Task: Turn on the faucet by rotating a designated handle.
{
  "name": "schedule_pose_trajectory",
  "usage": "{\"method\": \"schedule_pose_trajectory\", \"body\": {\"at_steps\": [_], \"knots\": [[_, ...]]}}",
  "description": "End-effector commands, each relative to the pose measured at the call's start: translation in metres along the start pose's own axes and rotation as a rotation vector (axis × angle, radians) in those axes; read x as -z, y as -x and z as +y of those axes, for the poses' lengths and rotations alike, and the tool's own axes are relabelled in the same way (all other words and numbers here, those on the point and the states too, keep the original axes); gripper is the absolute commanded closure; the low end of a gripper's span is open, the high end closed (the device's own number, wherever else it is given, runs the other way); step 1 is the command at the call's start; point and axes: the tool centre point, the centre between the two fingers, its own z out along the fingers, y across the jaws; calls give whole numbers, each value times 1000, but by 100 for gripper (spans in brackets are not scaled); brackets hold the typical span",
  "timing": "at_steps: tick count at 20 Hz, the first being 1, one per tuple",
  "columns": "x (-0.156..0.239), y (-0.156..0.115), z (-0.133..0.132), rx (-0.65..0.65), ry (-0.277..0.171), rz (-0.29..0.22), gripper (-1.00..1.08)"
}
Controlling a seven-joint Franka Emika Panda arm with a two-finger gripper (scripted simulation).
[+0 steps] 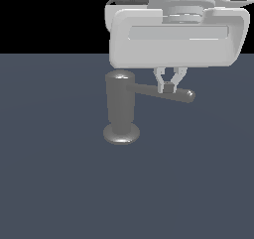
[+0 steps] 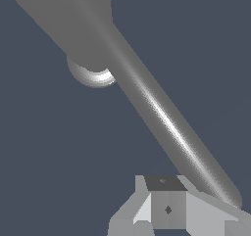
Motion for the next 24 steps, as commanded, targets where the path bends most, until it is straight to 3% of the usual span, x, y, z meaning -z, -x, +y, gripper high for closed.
{"method": "schedule_pose_trajectory", "body": {"at_steps": [1, 3, 4, 24], "knots": [[-14, 12, 20, -29, -10, -38, 108], [-14, 11, 25, -29, -10, -38, 108], [1, -3, 12, 2, 1, 4, 108], [-7, -53, 58, -10, -3, -13, 108]]}}
